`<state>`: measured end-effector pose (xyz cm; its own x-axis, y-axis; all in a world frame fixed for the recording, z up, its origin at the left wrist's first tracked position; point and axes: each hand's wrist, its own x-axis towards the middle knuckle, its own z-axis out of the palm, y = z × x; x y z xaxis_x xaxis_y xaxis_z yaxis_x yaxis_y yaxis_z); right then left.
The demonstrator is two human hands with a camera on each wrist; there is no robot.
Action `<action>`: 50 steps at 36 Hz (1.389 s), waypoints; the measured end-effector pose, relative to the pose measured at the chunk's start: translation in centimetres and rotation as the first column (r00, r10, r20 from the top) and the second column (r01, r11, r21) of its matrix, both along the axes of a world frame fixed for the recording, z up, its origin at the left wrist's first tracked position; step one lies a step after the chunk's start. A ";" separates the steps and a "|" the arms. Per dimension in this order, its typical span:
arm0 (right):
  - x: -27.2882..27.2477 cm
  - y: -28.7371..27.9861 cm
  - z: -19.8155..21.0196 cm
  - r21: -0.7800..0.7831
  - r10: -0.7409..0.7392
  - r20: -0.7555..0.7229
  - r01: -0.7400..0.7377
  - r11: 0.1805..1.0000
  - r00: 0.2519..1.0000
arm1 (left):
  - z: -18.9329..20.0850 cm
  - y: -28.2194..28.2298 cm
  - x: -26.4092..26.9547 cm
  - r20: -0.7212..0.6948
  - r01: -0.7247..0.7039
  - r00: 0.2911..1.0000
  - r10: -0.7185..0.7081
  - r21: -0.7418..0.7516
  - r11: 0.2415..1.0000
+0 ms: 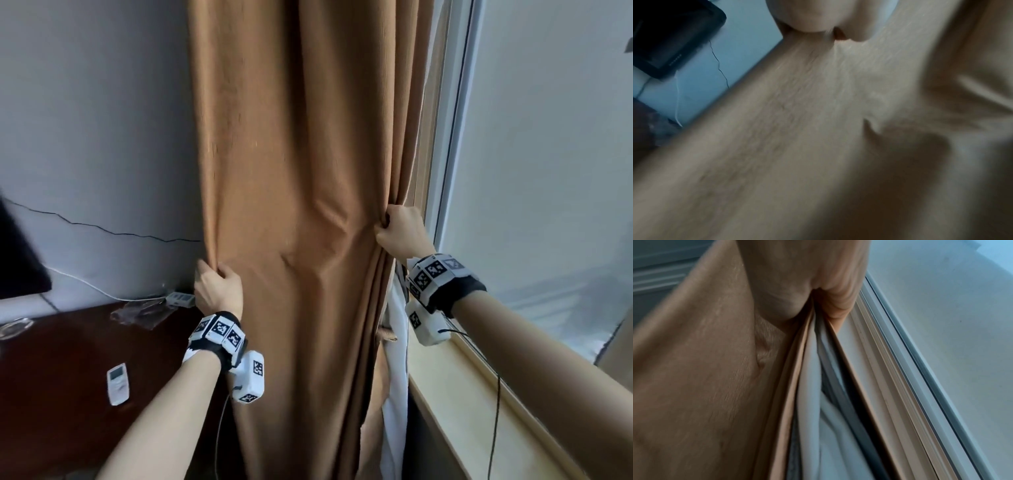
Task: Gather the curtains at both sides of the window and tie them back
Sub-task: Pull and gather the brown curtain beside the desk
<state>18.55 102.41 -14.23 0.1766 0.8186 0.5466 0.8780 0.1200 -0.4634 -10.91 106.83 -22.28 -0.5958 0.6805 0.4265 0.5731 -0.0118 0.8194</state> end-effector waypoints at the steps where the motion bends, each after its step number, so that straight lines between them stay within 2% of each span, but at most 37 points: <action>1: -0.2 0.0 0.0 0.003 -0.001 0.001 0.001 1.000 1.000 | -0.1 -0.8 0.2 -0.008 0.005 1.000 -0.004 0.022 1.000; 4: -0.7 -0.1 -0.1 0.004 -0.005 0.006 0.005 1.000 1.000 | -1.2 -2.8 1.3 -0.106 0.128 0.987 -0.117 0.105 0.986; 6: -1.0 -0.2 -0.2 0.000 -0.012 0.012 0.012 1.000 1.000 | -2.0 -4.1 2.7 -0.225 0.251 0.949 -0.219 0.129 0.959; 9: -1.6 -0.5 -0.2 0.007 -0.003 -0.013 0.003 1.000 1.000 | -2.3 -5.9 5.6 -0.376 0.411 0.856 -0.355 0.080 0.908; 11: -1.9 -0.8 -0.2 0.009 0.008 -0.025 -0.008 1.000 1.000 | -2.0 -6.6 7.7 -0.415 0.473 0.802 -0.430 0.001 0.881; 15: -2.5 -1.5 -0.2 0.025 0.027 -0.043 -0.026 0.999 0.999 | -1.9 -6.1 11.2 -0.321 0.579 0.711 -0.625 -0.236 0.780; 17: -2.8 -1.8 -0.2 0.029 0.039 -0.051 -0.038 0.999 0.998 | -1.7 -5.6 12.5 -0.265 0.606 0.686 -0.678 -0.308 0.733; 20: -3.0 -2.1 0.0 0.005 0.043 -0.057 -0.043 0.999 0.997 | -1.4 -5.2 14.1 -0.254 0.609 0.640 -0.725 -0.408 0.680; 28: -3.3 -2.4 -0.3 0.032 0.006 -0.072 -0.004 0.999 0.997 | -1.9 -4.8 15.8 -0.242 0.739 0.474 -0.846 -0.414 0.532; 33: -3.8 -2.4 -0.2 0.099 0.055 -0.130 -0.042 0.994 0.990 | -2.2 -4.6 16.0 -0.227 0.756 0.435 -0.871 -0.434 0.490; 36: -4.3 -2.7 -0.1 0.101 0.078 -0.166 -0.062 0.993 0.983 | -2.5 -3.9 15.6 -0.173 0.771 0.393 -0.903 -0.473 0.426; 38: -4.2 -2.9 0.0 0.077 0.064 -0.149 -0.053 0.996 0.987 | -2.5 -3.6 15.1 -0.168 0.765 0.344 -0.924 -0.521 0.379; 41: -3.4 -2.3 -0.5 0.053 0.033 -0.039 -0.031 0.998 0.999 | -1.5 -2.5 13.2 -0.135 0.751 0.277 -0.951 -0.587 0.302; 42: -3.0 -2.0 -0.6 0.050 0.032 -0.018 -0.031 0.998 0.999 | -0.9 -1.6 12.1 -0.126 0.761 0.281 -0.952 -0.575 0.300; 43: -2.6 -1.7 -0.8 0.047 0.032 -0.017 -0.031 0.998 0.999 | -0.2 -0.7 10.7 -0.138 0.780 0.309 -0.941 -0.529 0.334; 44: -2.4 -1.6 -0.8 0.045 0.034 -0.023 -0.033 0.998 0.999 | 0.4 0.4 9.2 -0.173 0.795 0.376 -0.910 -0.445 0.413; 45: -2.1 -1.5 -0.8 0.040 0.036 -0.023 -0.035 0.999 0.999 | 1.1 1.5 7.5 -0.212 0.775 0.484 -0.849 -0.345 0.529; 47: -1.9 -1.6 -0.8 0.039 0.043 -0.009 -0.043 0.998 0.999 | 1.9 3.8 4.3 -0.246 0.613 0.731 -0.636 -0.174 0.771; 48: -1.8 -1.6 -0.8 0.046 0.041 0.002 -0.041 0.998 0.999 | 2.6 4.5 2.9 -0.206 0.504 0.831 -0.517 -0.117 0.856; 50: -1.6 -1.5 -0.9 0.064 0.042 0.016 -0.043 0.997 0.999 | 3.0 5.7 0.6 -0.076 0.341 0.935 -0.347 -0.083 0.936</action>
<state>16.95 100.90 -15.11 0.1341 0.7880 0.6009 0.8780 0.1866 -0.4408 -10.29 112.55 -19.33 -0.2820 0.8662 0.4125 0.6133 -0.1679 0.7718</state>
